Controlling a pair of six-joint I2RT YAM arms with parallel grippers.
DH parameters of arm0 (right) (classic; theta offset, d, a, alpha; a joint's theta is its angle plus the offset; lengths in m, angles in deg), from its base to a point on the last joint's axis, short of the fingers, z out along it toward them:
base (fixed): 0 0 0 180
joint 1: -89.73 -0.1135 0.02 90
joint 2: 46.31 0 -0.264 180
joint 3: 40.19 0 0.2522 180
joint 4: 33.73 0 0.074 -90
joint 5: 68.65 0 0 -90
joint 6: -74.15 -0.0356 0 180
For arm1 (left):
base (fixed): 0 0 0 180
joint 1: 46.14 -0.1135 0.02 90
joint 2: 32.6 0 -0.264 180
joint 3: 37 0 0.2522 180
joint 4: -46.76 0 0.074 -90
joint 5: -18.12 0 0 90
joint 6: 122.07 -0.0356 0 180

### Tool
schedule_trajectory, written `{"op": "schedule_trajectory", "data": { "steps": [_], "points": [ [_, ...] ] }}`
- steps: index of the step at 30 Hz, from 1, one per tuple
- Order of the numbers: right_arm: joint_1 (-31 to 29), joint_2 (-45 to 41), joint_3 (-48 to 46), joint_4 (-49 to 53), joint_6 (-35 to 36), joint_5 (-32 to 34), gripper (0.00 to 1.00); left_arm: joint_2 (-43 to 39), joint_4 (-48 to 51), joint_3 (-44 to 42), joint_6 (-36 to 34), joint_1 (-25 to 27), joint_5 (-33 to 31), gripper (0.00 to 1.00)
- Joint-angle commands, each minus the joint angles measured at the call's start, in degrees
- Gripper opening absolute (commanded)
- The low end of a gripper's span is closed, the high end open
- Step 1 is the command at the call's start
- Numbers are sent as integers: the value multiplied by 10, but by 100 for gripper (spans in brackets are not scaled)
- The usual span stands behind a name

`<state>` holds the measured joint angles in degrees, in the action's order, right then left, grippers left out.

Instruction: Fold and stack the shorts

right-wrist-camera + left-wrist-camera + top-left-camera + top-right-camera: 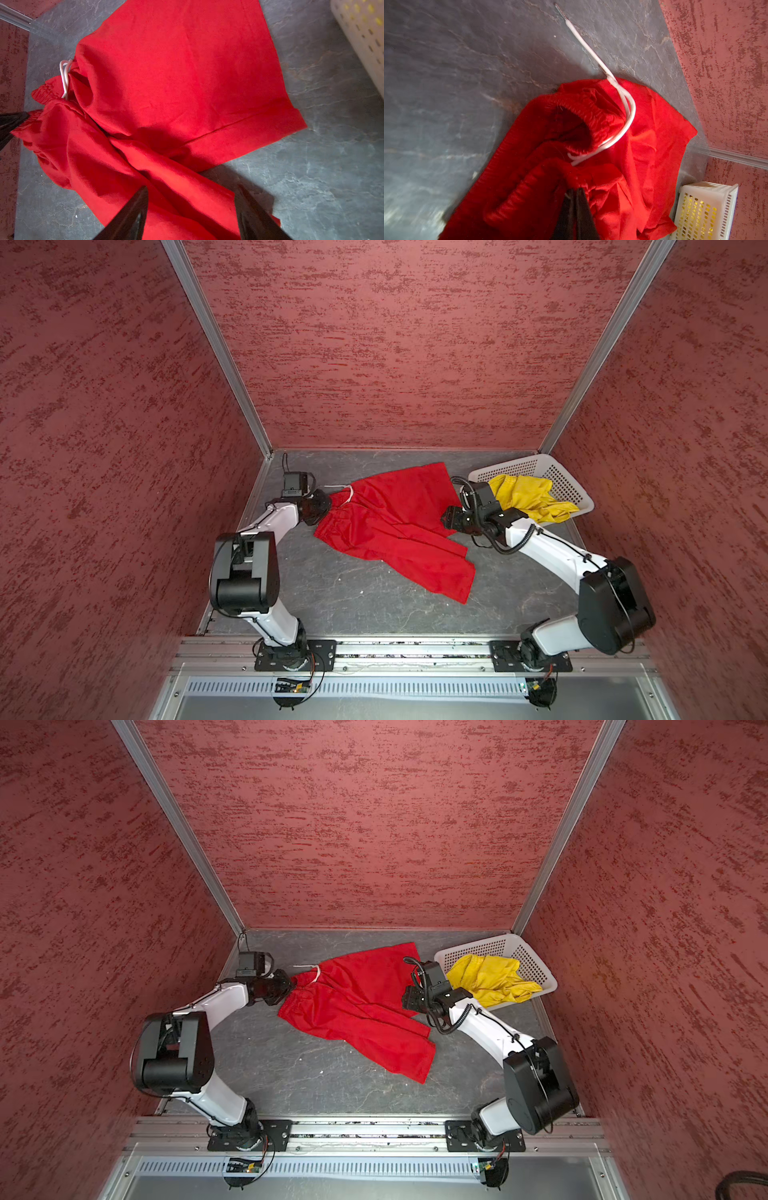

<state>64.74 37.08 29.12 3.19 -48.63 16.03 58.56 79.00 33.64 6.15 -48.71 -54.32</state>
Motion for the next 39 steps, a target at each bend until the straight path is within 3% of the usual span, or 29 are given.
{"op": "schedule_trajectory", "data": {
  "steps": [1, 12, 19, 22, 25, 28, 31, 33, 34, 36, 39],
  "points": [
    [-2, -28, -17, 25, -20, 21, 67, -81, 48, -29, -14, 13, -20, 0],
    [-8, -95, -94, 52, -69, 22, 67, -337, 178, -245, 3, 63, -96, 0],
    [-8, -124, -153, 73, -100, 57, 78, -375, 240, -337, 57, 60, -148, 0],
    [-4, -140, -171, 101, -106, 101, 84, -374, 265, -333, 78, 62, -169, 0],
    [18, -166, -204, 98, -111, 94, 86, -371, 287, -324, 96, 61, -194, 0],
    [30, -186, -230, 88, -114, 80, 81, -371, 320, -302, 109, 61, -222, 0],
    [32, -218, -247, 87, -112, 77, 58, -394, 351, -264, 113, 58, -254, 1],
    [31, -240, -252, 91, -113, 83, 50, -407, 337, -243, 107, 55, -230, 54],
    [31, -246, -248, 96, -111, 89, 50, -411, 323, -232, 107, 55, -217, 67],
    [32, -244, -234, 100, -101, 101, 56, -416, 296, -205, 117, 57, -204, 76],
    [31, -209, -195, 89, -79, 109, 63, -408, 259, -159, 125, 62, -224, 74]
  ]
}}
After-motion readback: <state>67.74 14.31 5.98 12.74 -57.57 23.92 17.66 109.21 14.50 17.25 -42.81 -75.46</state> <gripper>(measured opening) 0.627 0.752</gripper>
